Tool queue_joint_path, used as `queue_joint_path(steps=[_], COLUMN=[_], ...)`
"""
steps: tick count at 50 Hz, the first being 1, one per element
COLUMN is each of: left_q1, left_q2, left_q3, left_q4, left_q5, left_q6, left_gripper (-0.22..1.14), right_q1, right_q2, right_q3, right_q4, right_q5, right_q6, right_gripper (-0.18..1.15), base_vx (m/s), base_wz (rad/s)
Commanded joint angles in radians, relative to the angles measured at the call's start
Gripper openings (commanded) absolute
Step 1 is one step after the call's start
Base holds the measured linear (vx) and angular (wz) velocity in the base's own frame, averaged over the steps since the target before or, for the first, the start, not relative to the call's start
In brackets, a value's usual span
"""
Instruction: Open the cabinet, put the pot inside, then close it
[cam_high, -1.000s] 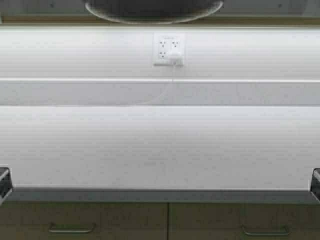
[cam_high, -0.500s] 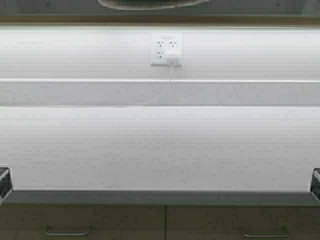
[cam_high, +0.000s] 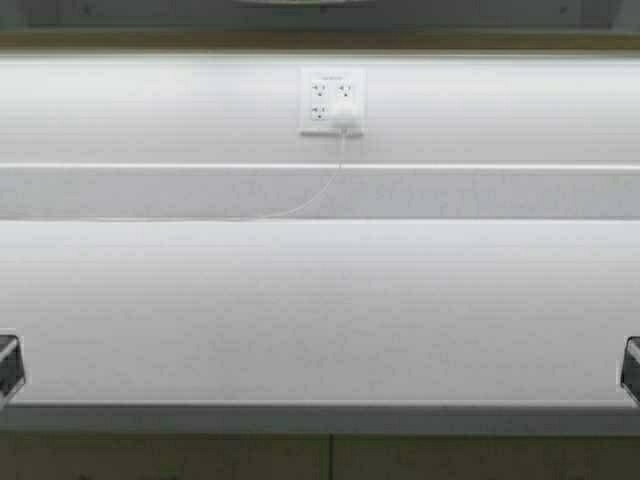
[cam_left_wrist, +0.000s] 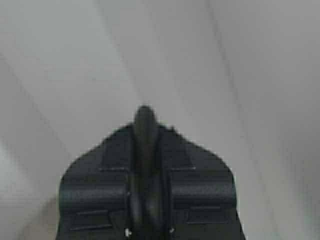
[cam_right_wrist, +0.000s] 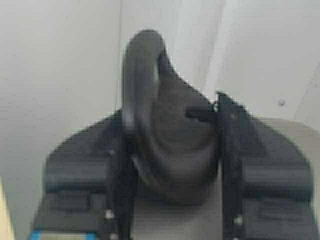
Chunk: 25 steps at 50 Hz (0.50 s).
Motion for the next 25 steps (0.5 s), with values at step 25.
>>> queue_joint_path(steps=[25], left_q1=[-0.078], left_q2=[-0.048], left_q3=[-0.038], left_q4=[0.011], left_q5=[0.012], left_q6=[-0.014], left_gripper=[0.04], right_q1=[0.049], right_q2=[-0.086], right_q3=[0.011], right_q4=[-0.038], right_q5=[0.031], right_q6=[0.011], right_gripper=[0.08], base_vx=[0.15], base_wz=[0.02])
